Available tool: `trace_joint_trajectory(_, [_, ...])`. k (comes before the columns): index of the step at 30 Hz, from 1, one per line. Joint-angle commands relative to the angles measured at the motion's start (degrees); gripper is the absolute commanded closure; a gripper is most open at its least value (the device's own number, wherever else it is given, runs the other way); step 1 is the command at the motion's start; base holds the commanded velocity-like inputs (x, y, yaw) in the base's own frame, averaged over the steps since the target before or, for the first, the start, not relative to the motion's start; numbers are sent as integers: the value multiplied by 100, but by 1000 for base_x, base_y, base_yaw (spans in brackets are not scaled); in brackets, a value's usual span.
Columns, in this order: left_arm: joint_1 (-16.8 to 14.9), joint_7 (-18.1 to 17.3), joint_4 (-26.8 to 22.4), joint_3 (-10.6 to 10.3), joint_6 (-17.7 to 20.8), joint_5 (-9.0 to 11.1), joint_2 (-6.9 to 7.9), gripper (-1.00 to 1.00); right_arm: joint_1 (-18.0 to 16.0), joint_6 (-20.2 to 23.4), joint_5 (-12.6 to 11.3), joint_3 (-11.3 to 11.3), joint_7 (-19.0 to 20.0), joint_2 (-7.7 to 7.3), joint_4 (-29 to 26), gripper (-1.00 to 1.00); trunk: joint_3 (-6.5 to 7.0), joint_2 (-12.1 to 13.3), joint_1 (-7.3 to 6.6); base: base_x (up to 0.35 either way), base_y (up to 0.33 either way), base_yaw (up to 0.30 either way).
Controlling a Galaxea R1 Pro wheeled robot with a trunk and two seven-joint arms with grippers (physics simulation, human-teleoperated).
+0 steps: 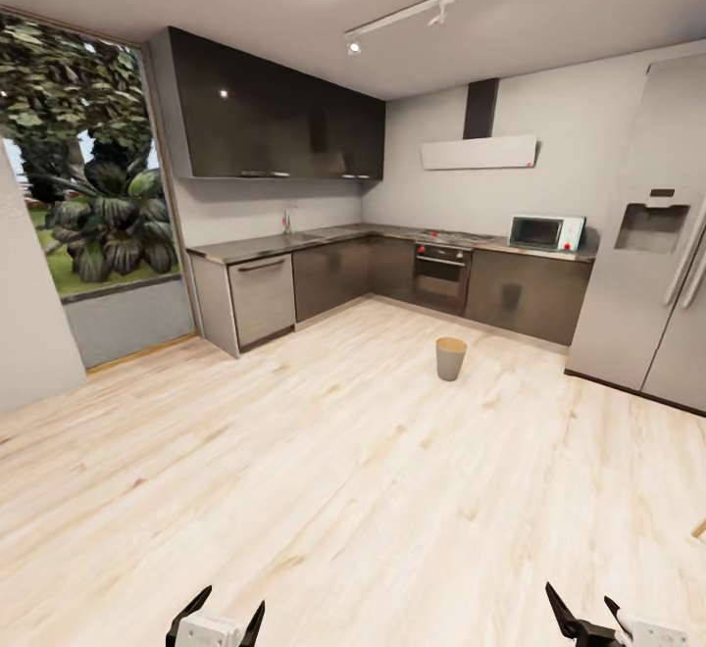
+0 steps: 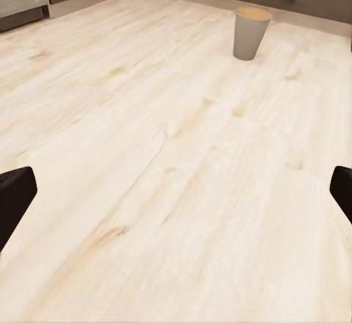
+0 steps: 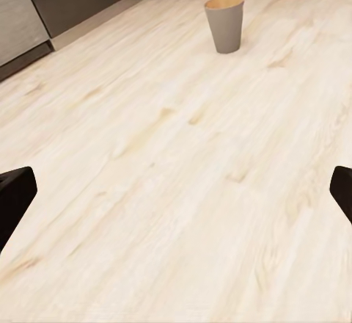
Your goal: Put the three can of soda from the living room inside the tash can in the kitchen.
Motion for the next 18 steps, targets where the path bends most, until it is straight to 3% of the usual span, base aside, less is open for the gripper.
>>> trace_joint_trajectory(1, [-1, 0, 0, 0, 0, 0, 0, -100, 0, 0, 0, 0, 0, -1, 0, -100, -9, 0, 0, 326, 54, 0])
trace_joint_trajectory(10, [-4, 0, 0, -8, 2, 0, 0, -100, 0, -5, 0, -5, 6, 0, 0, -100, -88, 0, 0, 326, 15, -7])
trace_joint_trajectory(18, [-3, 0, 0, -9, 5, 0, 0, -100, 0, -6, 0, -9, 7, 2, 0, -100, -112, 0, 0, 326, 1, -182])
